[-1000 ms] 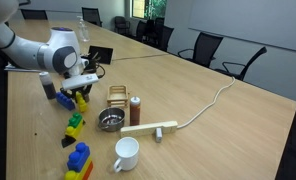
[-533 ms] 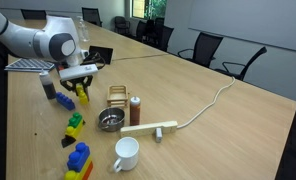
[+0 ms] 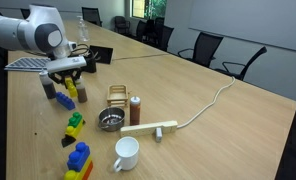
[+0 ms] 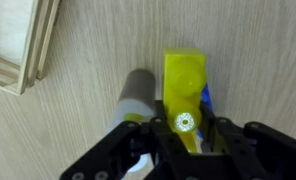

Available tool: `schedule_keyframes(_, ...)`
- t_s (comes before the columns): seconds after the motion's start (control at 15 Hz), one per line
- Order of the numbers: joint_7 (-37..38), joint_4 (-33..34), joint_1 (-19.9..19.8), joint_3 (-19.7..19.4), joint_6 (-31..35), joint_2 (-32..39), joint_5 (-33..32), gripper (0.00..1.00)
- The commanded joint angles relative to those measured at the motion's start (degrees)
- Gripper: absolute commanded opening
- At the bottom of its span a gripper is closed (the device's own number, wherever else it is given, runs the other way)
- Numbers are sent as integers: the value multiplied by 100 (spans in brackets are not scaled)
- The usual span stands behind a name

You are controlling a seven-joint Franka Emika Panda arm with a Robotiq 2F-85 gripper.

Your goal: Take the yellow block and put it on the blue block

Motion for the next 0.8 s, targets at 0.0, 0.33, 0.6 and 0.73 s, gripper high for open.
schedule_keyframes(0.0,36,-108,104,-1,-49,-127,41,10)
schedule_keyframes(0.33,-85,-174,109,51,34,-104,37,10)
schedule_keyframes(0.6,-465,-214,108,198,195,50,4,10)
schedule_keyframes(0.73,-624,-221,200,133,222,107,-163,10)
